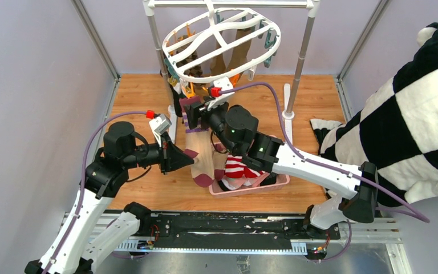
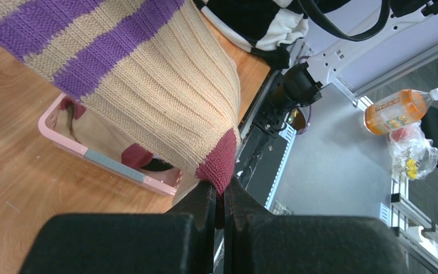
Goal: Remove the socks clipped to the hanger
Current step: Remove the sock from the hanger.
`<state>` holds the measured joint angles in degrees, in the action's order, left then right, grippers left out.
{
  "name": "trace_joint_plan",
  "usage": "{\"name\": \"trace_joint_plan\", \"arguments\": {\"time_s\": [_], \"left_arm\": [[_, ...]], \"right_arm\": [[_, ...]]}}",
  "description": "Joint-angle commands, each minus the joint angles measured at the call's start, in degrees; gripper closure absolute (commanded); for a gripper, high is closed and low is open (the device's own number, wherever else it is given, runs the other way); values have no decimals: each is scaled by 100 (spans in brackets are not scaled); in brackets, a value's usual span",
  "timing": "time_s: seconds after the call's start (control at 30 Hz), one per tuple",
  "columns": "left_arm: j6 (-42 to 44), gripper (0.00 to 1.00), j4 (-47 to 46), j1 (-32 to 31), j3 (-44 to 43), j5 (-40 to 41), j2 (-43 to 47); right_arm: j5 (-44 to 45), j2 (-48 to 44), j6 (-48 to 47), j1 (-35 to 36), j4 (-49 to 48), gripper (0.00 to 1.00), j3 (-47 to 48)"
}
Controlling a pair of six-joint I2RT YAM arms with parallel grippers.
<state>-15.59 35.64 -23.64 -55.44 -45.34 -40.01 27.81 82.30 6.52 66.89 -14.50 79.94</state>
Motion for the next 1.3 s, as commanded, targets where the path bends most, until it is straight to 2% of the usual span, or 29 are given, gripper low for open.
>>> {"name": "trace_joint_plan", "arguments": {"time_s": [0.0,0.37,0.57,1.0,1.07,1.17,1.27], "left_arm": [[74,100,-138,-101,94,72,39],[22,100,-141,-167,107,69,104],[-8,100,-138,-185,122,96,156],[-79,100,-136,-219,146,166,184],[-75,100,-137,-220,160,174,192],[-67,100,-136,-229,157,188,183],[-75,100,-138,-229,132,185,169]], "right_arm": [[668,262,-507,73,-280,29,375],[1036,814,-1144,61,-1098,30,709],[1080,776,-1125,-7,-1481,37,606],[569,657,-515,-259,-1361,58,615],[511,660,-454,-291,-1323,57,656],[500,681,-441,-301,-1244,49,752],[537,673,-407,-308,-1259,49,751]]}}
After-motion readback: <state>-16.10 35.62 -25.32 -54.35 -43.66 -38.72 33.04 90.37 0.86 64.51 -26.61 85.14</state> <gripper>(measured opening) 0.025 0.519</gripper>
